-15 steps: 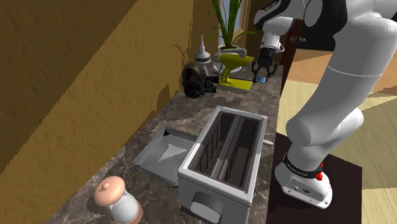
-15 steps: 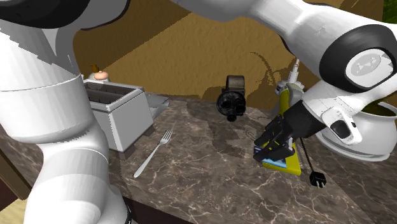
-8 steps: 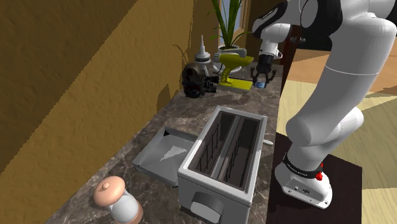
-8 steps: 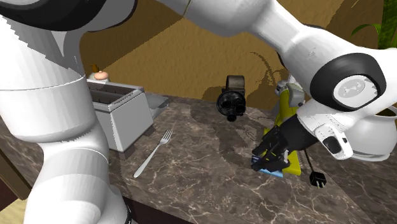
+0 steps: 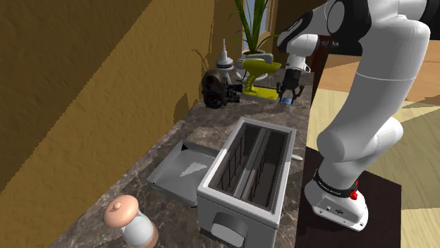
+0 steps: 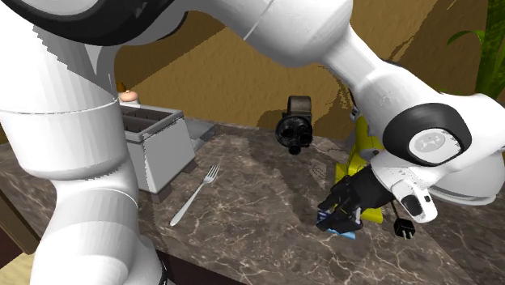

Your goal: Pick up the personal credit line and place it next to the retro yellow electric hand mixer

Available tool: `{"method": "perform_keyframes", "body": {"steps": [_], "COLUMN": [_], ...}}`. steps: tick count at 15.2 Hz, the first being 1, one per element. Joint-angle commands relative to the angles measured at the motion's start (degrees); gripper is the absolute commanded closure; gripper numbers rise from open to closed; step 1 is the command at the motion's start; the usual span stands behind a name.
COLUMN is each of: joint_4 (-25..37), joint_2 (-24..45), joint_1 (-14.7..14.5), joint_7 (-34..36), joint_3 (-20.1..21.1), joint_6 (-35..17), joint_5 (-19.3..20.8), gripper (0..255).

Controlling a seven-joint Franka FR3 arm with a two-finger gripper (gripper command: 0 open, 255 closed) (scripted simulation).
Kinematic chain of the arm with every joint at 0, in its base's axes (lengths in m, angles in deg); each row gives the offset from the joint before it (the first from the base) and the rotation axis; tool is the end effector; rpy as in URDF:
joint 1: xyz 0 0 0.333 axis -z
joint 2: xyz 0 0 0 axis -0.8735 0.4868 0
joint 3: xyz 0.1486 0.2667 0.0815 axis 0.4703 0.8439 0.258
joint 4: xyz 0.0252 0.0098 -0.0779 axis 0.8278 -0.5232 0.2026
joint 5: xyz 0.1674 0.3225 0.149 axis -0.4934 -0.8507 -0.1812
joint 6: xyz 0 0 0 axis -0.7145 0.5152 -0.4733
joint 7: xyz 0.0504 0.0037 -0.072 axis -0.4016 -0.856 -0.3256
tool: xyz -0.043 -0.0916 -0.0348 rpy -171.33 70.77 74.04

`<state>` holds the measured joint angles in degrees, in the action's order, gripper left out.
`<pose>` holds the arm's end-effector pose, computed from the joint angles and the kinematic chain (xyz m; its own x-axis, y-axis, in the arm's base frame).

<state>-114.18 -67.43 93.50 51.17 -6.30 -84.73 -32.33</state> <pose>0.3376 -0.3724 0.3416 0.2132 -0.8064 -0.5515 -0.9674 -0.2534 -0.0035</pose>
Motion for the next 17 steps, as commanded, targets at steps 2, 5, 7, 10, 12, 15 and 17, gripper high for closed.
{"method": "perform_keyframes", "body": {"steps": [2, 5, 7, 10, 12, 15, 17], "joint_4": [-0.81, -0.81, -0.81, -0.81, -0.81, -0.81, 3.46], "joint_2": [0.76, 0.77, 0.77, 0.76, 0.76, 0.76, 1.38], "joint_1": [0.00, 0.00, 0.00, 0.00, 0.00, 0.00, 0.57], "joint_7": [-0.49, -0.49, -0.49, -0.49, -0.49, -0.49, -0.37], "joint_3": [0.06, 0.06, 0.06, 0.06, 0.06, 0.06, -0.33], "joint_6": [-1.50, -1.50, -1.50, -1.49, -1.49, -1.49, 2.27], "joint_5": [-0.28, -0.29, -0.29, -0.28, -0.28, -0.28, 0.06], "gripper": [255, 255, 255, 0, 0, 0, 0]}}
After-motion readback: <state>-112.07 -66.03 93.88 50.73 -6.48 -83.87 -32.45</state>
